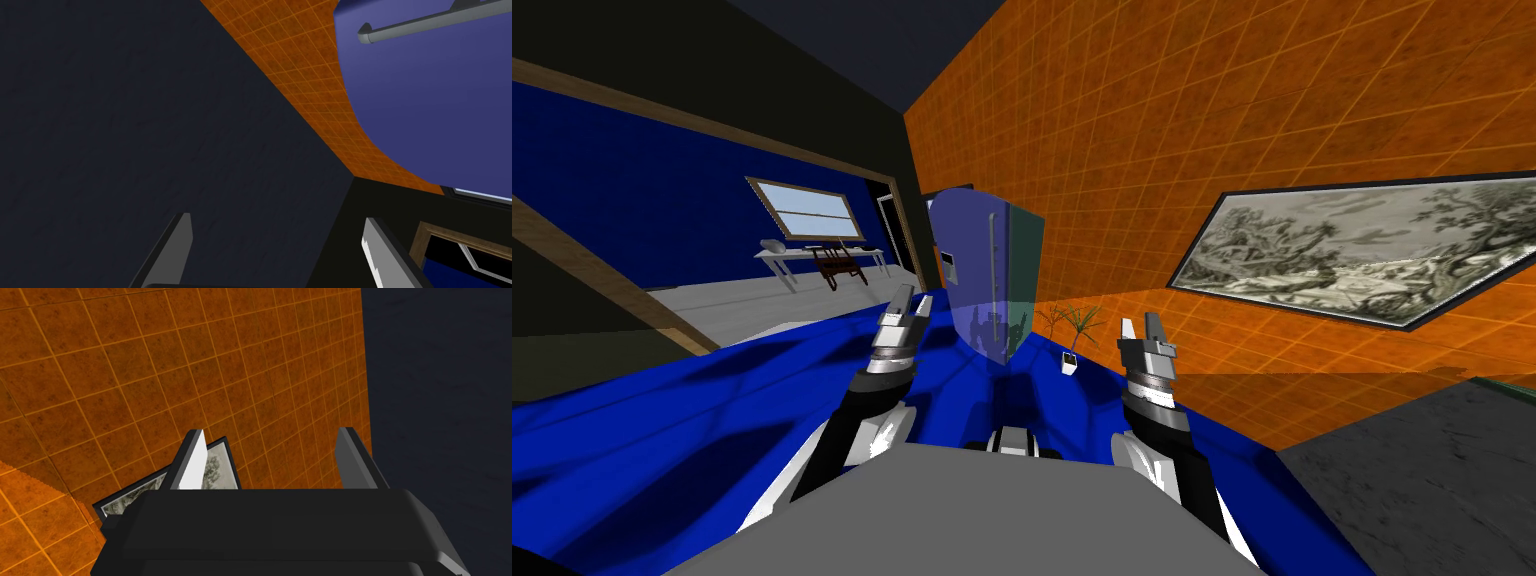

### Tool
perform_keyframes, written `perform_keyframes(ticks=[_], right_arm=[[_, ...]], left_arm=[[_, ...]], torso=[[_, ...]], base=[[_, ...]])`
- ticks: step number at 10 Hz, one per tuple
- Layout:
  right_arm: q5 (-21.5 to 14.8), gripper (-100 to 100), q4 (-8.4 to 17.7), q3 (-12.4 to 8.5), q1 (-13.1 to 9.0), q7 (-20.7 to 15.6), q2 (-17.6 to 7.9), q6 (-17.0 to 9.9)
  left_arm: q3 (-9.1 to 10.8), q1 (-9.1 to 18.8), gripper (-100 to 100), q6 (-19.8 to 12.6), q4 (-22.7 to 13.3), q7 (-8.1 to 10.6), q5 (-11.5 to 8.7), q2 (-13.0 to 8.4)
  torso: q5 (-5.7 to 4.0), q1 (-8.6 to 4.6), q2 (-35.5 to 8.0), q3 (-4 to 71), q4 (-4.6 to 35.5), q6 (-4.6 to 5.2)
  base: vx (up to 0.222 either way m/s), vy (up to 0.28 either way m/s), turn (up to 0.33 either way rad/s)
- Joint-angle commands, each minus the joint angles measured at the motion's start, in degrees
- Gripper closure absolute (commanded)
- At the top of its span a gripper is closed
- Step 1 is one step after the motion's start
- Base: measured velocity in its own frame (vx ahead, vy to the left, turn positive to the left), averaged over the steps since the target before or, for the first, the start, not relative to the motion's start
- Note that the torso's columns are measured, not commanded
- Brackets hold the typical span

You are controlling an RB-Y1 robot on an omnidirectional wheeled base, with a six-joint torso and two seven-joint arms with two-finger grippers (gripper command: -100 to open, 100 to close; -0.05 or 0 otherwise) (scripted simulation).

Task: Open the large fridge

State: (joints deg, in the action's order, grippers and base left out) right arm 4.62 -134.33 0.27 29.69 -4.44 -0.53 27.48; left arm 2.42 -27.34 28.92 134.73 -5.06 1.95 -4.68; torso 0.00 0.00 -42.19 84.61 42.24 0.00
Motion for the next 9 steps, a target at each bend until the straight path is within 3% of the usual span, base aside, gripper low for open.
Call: perform_keyframes(ticks=[1,7,8,9], right_arm=[[0.0,0,0.0,0.0,0.0,0.0,0.0,0.0],[0.0,0,0.0,0.0,0.01,0.0,0.0,0.0],[0.0,0,0.0,0.0,0.0,0.0,0.0,0.0],[0.0,0,0.0,0.0,0.0,0.0,0.0,0.0]], left_arm=[[0.07,0.83,-100,-3.38,0.84,0.52,-0.15,-3.81],[0.34,3.34,-100,-13.18,2.72,2.34,-0.7,-11.62],[0.34,3.34,-100,-13.84,2.72,2.34,-0.7,-11.62],[0.39,3.84,-100,-15.93,3.03,2.7,-0.81,-12.95]], torso=[[-0.01,-0.03,0.0,0.01,0.01,0.0],[-0.01,-0.03,-0.07,-0.02,0.03,0.0],[0.0,0.02,-0.1,-0.04,0.04,0.0],[0.01,0.03,-0.19,-0.1,0.07,-0.01]], base=[[0.063,-0.002,-0.001],[0.093,0.004,-0.003],[0.067,0.01,-0.001],[0.056,0.009,-0.002]])
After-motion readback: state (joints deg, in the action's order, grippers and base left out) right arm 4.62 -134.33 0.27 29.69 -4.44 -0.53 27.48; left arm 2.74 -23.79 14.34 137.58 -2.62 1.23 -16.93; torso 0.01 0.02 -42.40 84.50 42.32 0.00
